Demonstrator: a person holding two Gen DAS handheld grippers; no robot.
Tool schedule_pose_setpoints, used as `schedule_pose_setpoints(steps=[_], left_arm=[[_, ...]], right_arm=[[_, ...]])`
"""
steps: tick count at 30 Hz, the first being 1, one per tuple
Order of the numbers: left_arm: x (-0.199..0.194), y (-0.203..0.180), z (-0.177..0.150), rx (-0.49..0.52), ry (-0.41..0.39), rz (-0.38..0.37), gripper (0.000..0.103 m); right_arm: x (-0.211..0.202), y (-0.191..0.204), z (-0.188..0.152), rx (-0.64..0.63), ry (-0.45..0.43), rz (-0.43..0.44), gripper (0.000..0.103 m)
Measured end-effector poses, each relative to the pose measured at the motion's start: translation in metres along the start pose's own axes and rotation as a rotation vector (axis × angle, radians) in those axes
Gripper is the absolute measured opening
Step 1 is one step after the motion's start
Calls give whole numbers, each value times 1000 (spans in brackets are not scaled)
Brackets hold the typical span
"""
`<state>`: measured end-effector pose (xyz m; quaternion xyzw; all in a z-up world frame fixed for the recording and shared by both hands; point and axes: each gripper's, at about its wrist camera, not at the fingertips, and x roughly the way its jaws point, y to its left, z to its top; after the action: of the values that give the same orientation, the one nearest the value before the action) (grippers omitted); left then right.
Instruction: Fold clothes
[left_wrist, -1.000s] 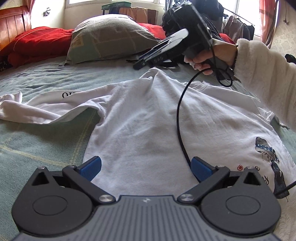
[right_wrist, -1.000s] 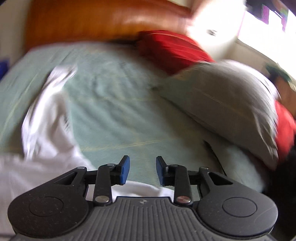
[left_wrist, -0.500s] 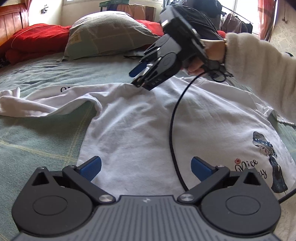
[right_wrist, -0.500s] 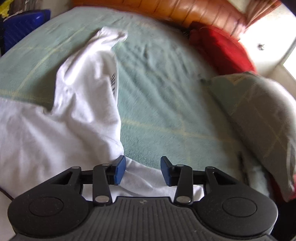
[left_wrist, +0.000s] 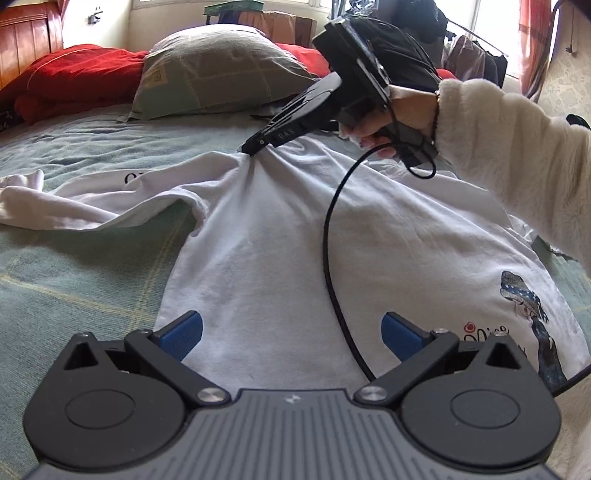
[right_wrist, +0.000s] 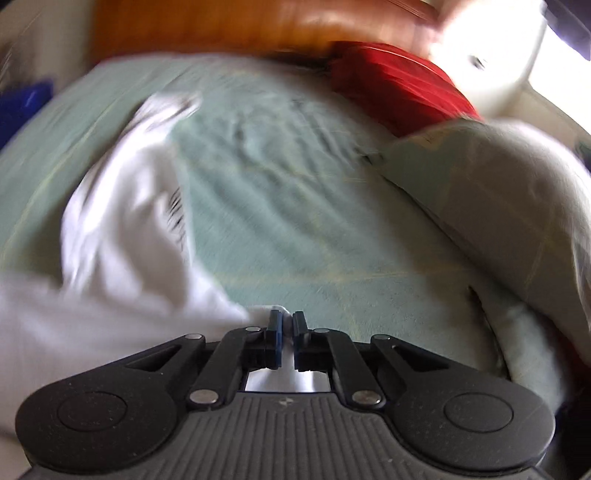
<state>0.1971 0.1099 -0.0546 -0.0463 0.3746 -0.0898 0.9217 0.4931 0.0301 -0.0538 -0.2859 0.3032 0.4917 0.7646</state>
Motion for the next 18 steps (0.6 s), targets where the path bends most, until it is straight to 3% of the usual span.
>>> schedule_pose_setpoints(steps=[6, 10, 14, 18], left_arm=[[-9, 4, 3, -25, -15, 20, 102], [-14, 4, 5, -29, -29, 16, 102], [-16, -1, 8, -36, -34, 6, 102], [-12, -10, 8, -26, -17, -15, 102]], right_arm=[[-13, -11, 1, 96, -8, -25, 12], [-64, -29, -10, 161, -61, -90, 19], [-121, -40, -42, 210, -67, -182, 29], [-167, -51, -98, 299, -22, -279, 33]])
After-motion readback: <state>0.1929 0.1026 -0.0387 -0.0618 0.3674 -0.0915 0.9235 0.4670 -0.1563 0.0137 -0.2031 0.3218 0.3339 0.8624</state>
